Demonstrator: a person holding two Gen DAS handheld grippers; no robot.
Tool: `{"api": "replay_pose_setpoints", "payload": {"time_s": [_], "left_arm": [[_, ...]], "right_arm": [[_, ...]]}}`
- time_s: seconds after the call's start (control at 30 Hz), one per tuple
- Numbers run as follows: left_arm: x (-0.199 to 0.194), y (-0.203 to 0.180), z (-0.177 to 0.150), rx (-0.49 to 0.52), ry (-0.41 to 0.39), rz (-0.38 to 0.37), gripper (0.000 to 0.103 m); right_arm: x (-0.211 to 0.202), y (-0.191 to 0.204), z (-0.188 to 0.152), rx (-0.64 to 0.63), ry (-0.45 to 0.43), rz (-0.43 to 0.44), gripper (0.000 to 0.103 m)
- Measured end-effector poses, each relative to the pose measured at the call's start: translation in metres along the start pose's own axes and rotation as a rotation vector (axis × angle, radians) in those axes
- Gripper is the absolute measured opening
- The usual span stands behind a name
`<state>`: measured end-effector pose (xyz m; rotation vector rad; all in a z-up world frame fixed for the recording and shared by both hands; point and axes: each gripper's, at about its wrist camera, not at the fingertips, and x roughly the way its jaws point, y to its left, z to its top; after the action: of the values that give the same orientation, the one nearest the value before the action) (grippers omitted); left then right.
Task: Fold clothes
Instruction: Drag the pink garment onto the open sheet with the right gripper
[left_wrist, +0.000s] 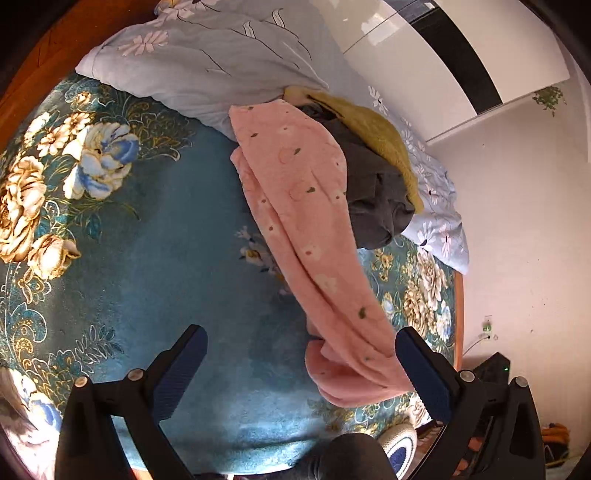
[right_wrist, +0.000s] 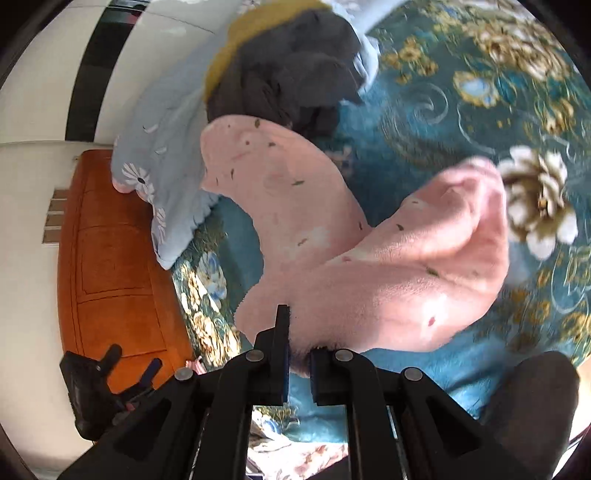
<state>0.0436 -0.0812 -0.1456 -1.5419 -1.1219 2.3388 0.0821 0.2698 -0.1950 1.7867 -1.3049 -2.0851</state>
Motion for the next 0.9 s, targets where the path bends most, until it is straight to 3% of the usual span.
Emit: {"api": "replay_pose_setpoints", "payload": {"time_s": [0.23, 0.33, 0.43, 0.53, 0.67, 0.73, 0.9], "left_arm": [[0.008, 0.009, -0.002, -0.016, 0.010, 0.018, 0.103], [0.018, 0.010, -0.007, -0.027, 0.033, 0.031, 0.103], [0.034, 0.008, -0.018, -0.019, 0.077, 0.059, 0.103], [0.049, 0.008, -0.030, -0.031, 0.114, 0.111, 0.103], [0.044, 0.003, -0.044, -0.043, 0.095, 0.144, 0.103], [0.037, 0.004, -0.048, -0.038, 0.068, 0.185, 0.103], [0.025, 0.021, -0.067, -0.229, 0.015, 0.300, 0.103]], "right_arm": [[0.059, 0.052, -0.060, -0.288, 0.241, -0.084, 0.010], [0.072, 0.036, -0.067, -0.289, 0.286, -0.122, 0.016], [0.056, 0.008, -0.062, -0.207, 0.240, -0.113, 0.028], [0.030, -0.024, -0.044, -0.122, 0.171, -0.127, 0.047], [0.006, -0.077, 0.000, 0.068, 0.048, -0.181, 0.048], [0.006, -0.095, 0.029, 0.102, 0.013, -0.210, 0.049], [0.045, -0.127, 0.098, 0.092, 0.078, -0.272, 0.059]]}}
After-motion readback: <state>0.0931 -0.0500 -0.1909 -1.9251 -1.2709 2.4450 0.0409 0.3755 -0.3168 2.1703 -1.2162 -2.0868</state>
